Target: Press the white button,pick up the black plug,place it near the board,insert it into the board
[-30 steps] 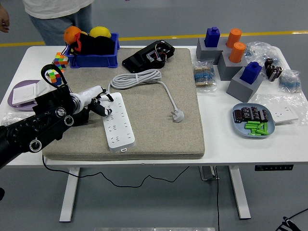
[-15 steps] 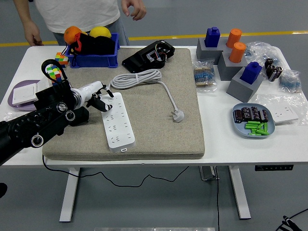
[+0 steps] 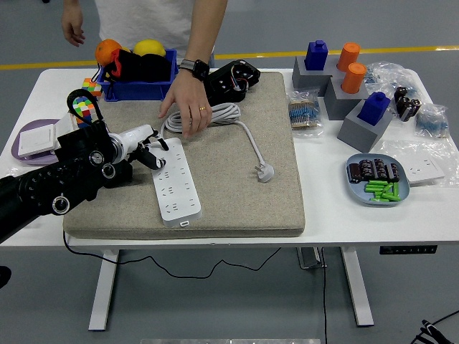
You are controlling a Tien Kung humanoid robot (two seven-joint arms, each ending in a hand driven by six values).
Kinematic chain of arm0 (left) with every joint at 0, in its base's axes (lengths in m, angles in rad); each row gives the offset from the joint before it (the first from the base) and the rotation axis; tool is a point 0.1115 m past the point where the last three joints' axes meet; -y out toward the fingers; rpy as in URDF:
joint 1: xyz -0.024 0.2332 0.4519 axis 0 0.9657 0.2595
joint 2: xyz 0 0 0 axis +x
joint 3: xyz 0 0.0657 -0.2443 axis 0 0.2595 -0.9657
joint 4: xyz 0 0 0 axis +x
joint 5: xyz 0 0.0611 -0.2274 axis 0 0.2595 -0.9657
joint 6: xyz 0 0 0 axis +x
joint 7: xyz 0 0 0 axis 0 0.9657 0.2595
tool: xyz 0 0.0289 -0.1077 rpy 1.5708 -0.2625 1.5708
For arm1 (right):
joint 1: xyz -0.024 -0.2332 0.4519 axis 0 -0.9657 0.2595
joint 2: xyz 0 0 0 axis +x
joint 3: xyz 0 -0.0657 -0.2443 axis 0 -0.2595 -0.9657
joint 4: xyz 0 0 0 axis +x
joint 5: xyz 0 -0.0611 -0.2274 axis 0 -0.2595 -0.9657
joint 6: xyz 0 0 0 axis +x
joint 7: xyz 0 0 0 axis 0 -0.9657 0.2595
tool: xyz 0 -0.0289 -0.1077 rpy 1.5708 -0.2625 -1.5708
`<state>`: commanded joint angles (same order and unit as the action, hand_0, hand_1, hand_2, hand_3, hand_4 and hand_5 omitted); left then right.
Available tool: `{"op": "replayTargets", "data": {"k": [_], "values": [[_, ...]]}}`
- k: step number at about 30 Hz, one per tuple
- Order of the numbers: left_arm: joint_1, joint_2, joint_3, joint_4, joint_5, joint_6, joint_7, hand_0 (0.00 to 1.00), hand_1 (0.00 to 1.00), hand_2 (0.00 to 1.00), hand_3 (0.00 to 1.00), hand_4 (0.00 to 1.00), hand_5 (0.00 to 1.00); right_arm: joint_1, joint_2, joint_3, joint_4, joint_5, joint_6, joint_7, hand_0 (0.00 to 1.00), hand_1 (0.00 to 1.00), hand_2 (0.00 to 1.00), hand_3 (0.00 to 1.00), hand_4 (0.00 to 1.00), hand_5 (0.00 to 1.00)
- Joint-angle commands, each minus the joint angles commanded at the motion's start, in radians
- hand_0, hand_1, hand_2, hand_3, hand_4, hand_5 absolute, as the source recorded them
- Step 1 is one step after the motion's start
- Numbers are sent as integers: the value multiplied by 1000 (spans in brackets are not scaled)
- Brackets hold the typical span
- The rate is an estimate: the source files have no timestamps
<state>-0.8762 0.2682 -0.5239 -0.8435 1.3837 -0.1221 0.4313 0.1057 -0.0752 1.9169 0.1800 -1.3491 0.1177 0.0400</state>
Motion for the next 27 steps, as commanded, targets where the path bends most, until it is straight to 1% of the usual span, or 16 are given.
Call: {"op": "replayTargets", "data": {"k": [6, 11, 15, 17, 19, 20, 23, 24, 27], "values": [[-7, 1, 23, 4, -14, -1, 0, 3, 31, 66, 681, 644, 130, 0, 1, -1, 0, 0, 1, -1, 779, 608, 626, 640, 723, 477], [-19, -4, 45, 27, -26, -3, -4, 2, 31, 65, 681, 645, 127, 1, 0, -4, 0, 2, 1, 0, 779, 609, 626, 641, 723, 478], [-23, -8, 45, 47, -23, -3, -5, 2, 31, 65, 679, 644, 122, 1, 1, -9, 0, 4, 1, 2, 780, 608, 626, 640, 723, 478], [-20, -5, 35, 41, -19, -3, -6, 2, 31, 65, 679, 644, 122, 2, 0, -11, 0, 5, 1, 2, 780, 608, 626, 640, 723, 478], [-7, 4, 4, 4, -8, 0, -9, 2, 31, 65, 679, 644, 122, 1, 1, -10, 0, 5, 1, 3, 780, 608, 626, 640, 723, 478], [-3, 7, -7, -10, -5, 1, -10, 2, 31, 65, 677, 635, 106, 1, 1, -9, 0, 4, 2, 2, 780, 609, 626, 640, 723, 478], [20, 22, -77, -85, 41, 10, -20, 2, 31, 65, 677, 635, 106, -2, 1, -2, 0, -1, 1, -1, 780, 609, 626, 640, 723, 478], [29, 27, -101, -109, 61, 16, -34, 2, 31, 65, 677, 635, 106, -3, 0, -2, 0, -2, 1, -1, 780, 609, 626, 640, 723, 478], [67, 45, -183, -183, 142, 38, -99, 2, 31, 65, 673, 633, 101, -4, 0, -3, 0, -3, 2, 0, 780, 608, 626, 640, 723, 478]]}}
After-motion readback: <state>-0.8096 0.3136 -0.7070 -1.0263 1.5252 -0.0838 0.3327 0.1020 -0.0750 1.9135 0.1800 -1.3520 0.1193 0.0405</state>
